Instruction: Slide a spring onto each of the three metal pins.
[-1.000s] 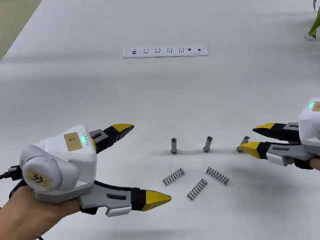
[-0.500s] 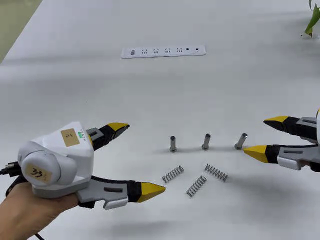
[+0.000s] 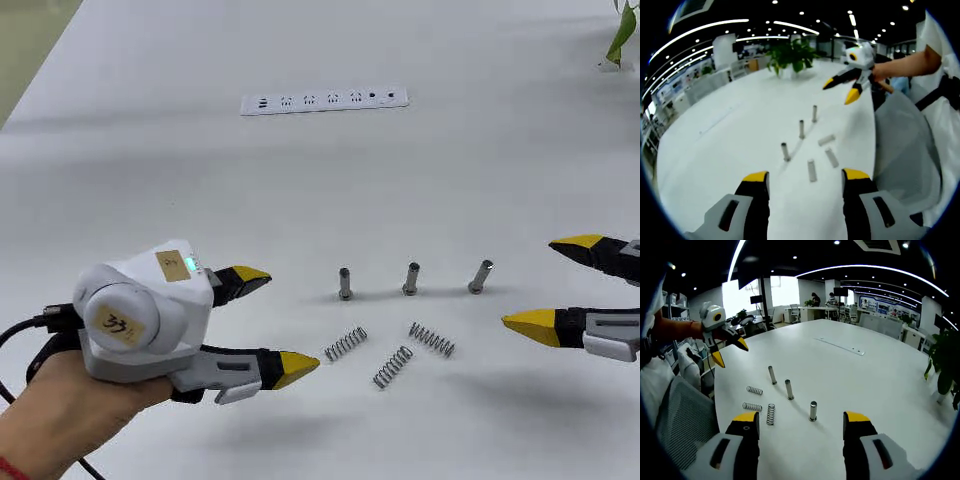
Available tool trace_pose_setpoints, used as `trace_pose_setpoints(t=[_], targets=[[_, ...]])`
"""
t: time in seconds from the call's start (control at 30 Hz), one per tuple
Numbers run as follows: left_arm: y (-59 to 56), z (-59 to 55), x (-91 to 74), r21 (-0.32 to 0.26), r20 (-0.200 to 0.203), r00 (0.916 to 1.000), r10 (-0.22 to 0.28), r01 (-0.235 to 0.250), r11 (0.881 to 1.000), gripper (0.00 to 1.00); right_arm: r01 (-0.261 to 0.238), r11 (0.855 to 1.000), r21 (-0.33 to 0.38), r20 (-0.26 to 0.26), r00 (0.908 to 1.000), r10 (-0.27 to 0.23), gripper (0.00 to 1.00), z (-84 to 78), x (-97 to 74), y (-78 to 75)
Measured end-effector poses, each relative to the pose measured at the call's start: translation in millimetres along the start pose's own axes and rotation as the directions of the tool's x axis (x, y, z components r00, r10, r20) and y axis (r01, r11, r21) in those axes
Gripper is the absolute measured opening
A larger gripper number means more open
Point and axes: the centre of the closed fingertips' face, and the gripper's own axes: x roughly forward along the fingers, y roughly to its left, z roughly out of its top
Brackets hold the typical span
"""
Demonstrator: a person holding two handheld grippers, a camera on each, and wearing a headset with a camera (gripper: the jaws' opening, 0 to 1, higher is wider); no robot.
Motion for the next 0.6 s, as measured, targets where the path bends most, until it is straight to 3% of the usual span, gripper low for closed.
trace_pose_setpoints(t=[0.13,0.2,0.33,0.47,0.6], targets=[[-2.4,-12.1,8.2,0.012,-0.083,0.9965,-0.015,0.016,1.0,0.53,-0.001,1.0,0.0,0.001,1.0,0.001,0.69,-1.0,-3.0,1.6],[-3.7,-17.6,12.9,-0.011,-0.118,0.9927,-0.026,0.025,1.0,0.51,-0.002,1.0,-0.003,-0.001,1.0,0.002,0.69,-2.0,-4.1,2.9],[-5.1,-25.0,22.1,-0.024,-0.157,0.9866,-0.045,0.042,0.999,0.41,-0.002,1.0,-0.008,-0.006,1.0,0.002,0.69,-4.9,-5.4,4.8],[-11.7,-34.9,31.8,-0.009,-0.218,0.9727,-0.08,0.08,0.997,0.36,-0.002,1.0,-0.009,-0.01,0.9999,0.002,0.69,-7.3,-6.9,6.2],[-14.9,-40.1,42.1,-0.006,-0.241,0.9654,-0.1,0.101,0.995,0.29,0.001,1.0,-0.007,-0.011,0.9999,-0.001,0.69,-8.9,-8.1,5.7]])
